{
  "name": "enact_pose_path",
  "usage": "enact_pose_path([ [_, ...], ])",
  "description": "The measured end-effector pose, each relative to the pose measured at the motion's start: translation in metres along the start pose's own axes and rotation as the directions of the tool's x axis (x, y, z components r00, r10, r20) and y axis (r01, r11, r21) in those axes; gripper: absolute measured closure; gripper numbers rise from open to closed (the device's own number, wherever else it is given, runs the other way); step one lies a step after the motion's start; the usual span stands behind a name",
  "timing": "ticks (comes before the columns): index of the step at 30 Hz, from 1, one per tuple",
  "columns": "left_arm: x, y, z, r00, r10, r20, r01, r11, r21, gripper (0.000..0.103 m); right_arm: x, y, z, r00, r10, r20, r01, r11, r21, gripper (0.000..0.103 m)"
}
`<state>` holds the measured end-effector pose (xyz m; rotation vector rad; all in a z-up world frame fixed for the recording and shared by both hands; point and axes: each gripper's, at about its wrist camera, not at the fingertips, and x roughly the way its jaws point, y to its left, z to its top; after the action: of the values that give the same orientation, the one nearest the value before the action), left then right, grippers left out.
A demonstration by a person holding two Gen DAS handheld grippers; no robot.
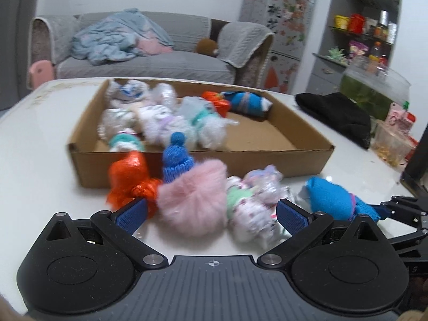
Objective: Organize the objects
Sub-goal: 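Grasp the blue sock with the right tool while the left grasps the pink pompom hat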
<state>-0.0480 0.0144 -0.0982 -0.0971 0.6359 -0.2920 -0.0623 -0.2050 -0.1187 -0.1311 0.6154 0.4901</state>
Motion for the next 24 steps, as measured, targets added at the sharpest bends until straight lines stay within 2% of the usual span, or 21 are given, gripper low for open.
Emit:
enact_pose_path([
  [2,0.007,0.001,0.002,1.0,-0.027,-0.006,0.027,1.0,-0.015,0.001,-0.001,0.0,-0.001,1.0,0.005,0.005,-0.005,1.0,0.004,0.042],
  [7,0.018,0.009,0.008,0.999,-0.048,-0.025,0.047,0.998,-0.049,0.001,0.001,0.0,0.004,1.0,0.015,0.024,-0.015,1.0,-0.009,0.038],
  [9,0.018,0.016,0.012,0.997,-0.072,-0.016,0.07,0.992,-0.107,0.001,0.003,0.0,0.006,0.999,0.022,0.023,-0.022,1.0,-0.017,0.038],
  [12,0.018,0.031,0.01,0.992,-0.124,0.007,0.123,0.967,-0.224,0.001,0.003,0.001,0.006,0.999,0.031,0.025,-0.031,0.999,-0.017,0.038],
  [15,0.021,0.035,0.011,0.996,-0.091,0.009,0.091,0.962,-0.257,0.001,0.008,0.002,0.004,0.999,0.036,0.01,-0.036,0.999,-0.016,0.042],
  [18,0.022,0.047,0.014,0.993,-0.118,0.03,0.12,0.923,-0.365,0.001,0.008,0.003,0.005,0.999,0.042,0.008,-0.041,0.999,-0.018,0.043],
  [21,0.021,0.043,0.016,0.999,-0.044,0.016,0.047,0.944,-0.328,0.004,0.009,0.004,0.007,0.999,0.053,0.003,-0.053,0.998,-0.019,0.054],
  [22,0.019,0.041,0.016,1.0,-0.027,0.01,0.028,0.951,-0.309,0.01,0.009,0.004,0.007,0.999,0.049,0.003,-0.049,0.998,-0.024,0.058],
  [24,0.015,0.041,0.014,1.0,0.007,0.011,-0.004,0.958,-0.288,0.024,0.009,0.004,0.007,0.999,0.054,0.003,-0.054,0.998,-0.017,0.058],
])
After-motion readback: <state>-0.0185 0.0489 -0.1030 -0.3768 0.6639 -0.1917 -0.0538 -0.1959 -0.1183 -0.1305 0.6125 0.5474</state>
